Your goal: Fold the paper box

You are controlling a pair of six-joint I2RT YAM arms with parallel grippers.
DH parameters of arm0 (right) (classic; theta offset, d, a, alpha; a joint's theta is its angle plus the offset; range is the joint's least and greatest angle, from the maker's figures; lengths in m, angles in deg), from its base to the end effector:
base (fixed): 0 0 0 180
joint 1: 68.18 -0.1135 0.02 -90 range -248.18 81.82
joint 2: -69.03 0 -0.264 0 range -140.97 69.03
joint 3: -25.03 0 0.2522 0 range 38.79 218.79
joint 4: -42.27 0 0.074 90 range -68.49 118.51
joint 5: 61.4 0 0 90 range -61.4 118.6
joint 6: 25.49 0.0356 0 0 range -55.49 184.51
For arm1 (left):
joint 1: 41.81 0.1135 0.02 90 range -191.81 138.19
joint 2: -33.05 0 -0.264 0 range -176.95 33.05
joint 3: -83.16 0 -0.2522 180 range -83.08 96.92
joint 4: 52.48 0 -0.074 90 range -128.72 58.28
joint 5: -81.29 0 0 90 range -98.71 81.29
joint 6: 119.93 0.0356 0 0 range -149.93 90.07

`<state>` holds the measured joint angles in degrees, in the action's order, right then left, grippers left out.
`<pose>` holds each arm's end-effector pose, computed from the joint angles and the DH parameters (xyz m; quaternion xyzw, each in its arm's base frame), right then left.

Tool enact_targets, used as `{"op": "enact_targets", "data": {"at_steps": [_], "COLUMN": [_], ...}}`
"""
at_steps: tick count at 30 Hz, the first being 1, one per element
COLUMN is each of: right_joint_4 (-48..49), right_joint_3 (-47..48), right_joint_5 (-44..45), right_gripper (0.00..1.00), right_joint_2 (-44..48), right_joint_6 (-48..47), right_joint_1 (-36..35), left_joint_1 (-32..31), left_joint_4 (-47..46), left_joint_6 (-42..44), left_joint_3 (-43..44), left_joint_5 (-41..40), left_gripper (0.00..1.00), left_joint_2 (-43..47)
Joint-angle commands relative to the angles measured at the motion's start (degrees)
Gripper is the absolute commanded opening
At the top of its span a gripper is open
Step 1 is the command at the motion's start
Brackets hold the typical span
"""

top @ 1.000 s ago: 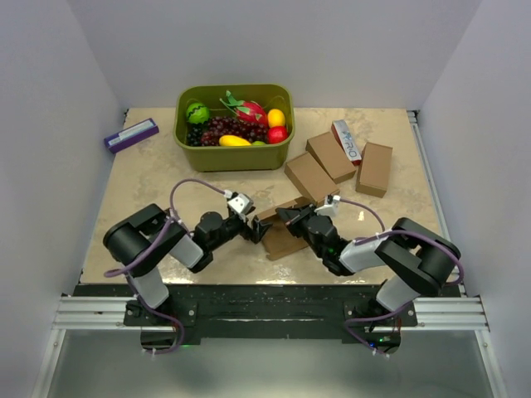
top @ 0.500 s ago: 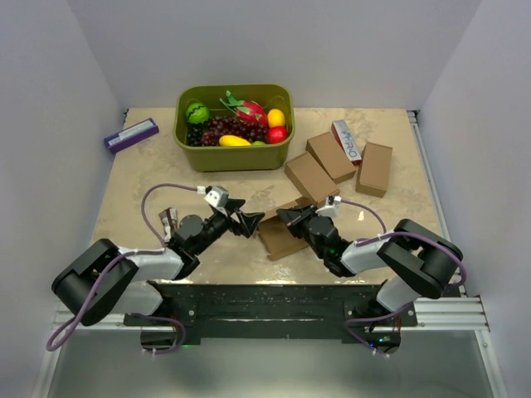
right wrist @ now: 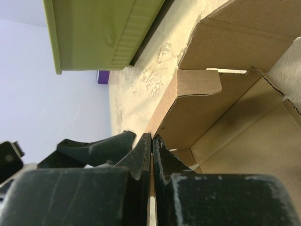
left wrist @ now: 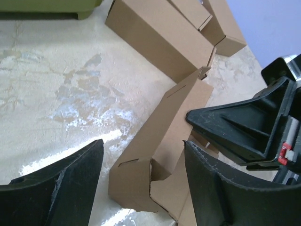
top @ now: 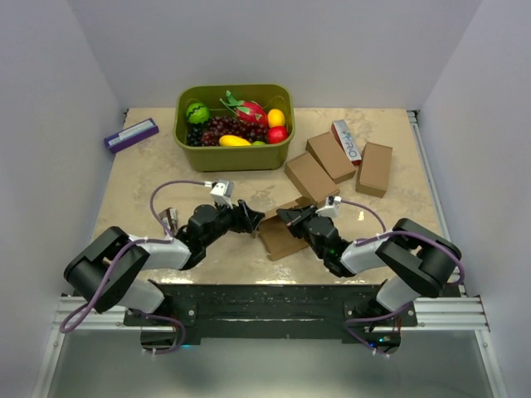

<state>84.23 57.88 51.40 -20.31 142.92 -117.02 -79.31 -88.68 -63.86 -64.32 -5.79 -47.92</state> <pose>0.1812 0.1864 0.1404 0.3148 0.7187 0.4680 0.4066 0.1995 -0.1554 0.1622 0.0402 0.7774 -0.3824 0.4978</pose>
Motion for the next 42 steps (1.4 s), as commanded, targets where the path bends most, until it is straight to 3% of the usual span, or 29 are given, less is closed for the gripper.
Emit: {"op": "enact_targets", "data": {"at_steps": [1, 7, 13, 17, 18, 22, 23, 28, 33, 37, 42], "right_joint_4": [-6.1, -6.1, -6.2, -6.3, -6.3, -5.8, -5.7, -6.0, -5.8, -5.2, -4.0], "right_joint_3": [-2.0, -2.0, -2.1, -2.0, -1.9, -1.8, -1.8, -1.6, -2.0, -2.1, -2.2], "right_joint_5": [0.7, 0.8, 1.0, 1.0, 0.9, 0.9, 0.8, 0.8, 0.8, 0.7, 0.4], "right_gripper": [0.00, 0.00, 0.00, 0.00, 0.00, 0.00, 0.00, 0.00, 0.00, 0.00, 0.00], "right_joint_2": [-1.8, -1.9, -1.7, -2.0, -2.2, -2.9, -3.0, -2.8, -2.4, -2.4, -2.9], "right_joint_6": [-2.3, -2.3, -2.1, -2.1, -2.0, -1.6, -1.6, -1.3, -1.7, -1.9, -2.1], "right_joint_1": [-0.4, -0.4, -0.4, -0.3, -0.4, -0.4, -0.4, -0.4, -0.3, -0.4, -0.5], "left_joint_1": [0.3, 0.3, 0.3, 0.3, 0.3, 0.4, 0.6, 2.1, 4.4, 5.9, 5.9], "left_joint_4": [-0.8, -1.0, 0.6, 0.0, -0.4, -2.1, -1.5, 3.8, 5.8, 12.5, 16.1], "left_joint_6": [-2.5, -2.5, -1.0, -0.3, 0.0, 2.3, 2.9, 7.3, 13.1, 16.2, 17.9], "left_joint_3": [1.4, 0.7, 0.9, 1.1, 1.1, 1.0, 0.8, -0.7, -7.6, -9.3, -7.5], "left_joint_5": [1.7, 2.6, 1.5, 1.8, 2.2, 3.8, 3.7, 2.2, 3.9, 1.2, -1.9], "left_gripper": [0.71, 0.65, 0.48, 0.47, 0.48, 0.80, 0.84, 0.94, 0.96, 0.83, 0.66], "left_joint_2": [-1.3, -3.2, -5.2, -5.8, -5.6, -2.2, -0.9, 10.6, 22.1, 24.1, 19.6]}}
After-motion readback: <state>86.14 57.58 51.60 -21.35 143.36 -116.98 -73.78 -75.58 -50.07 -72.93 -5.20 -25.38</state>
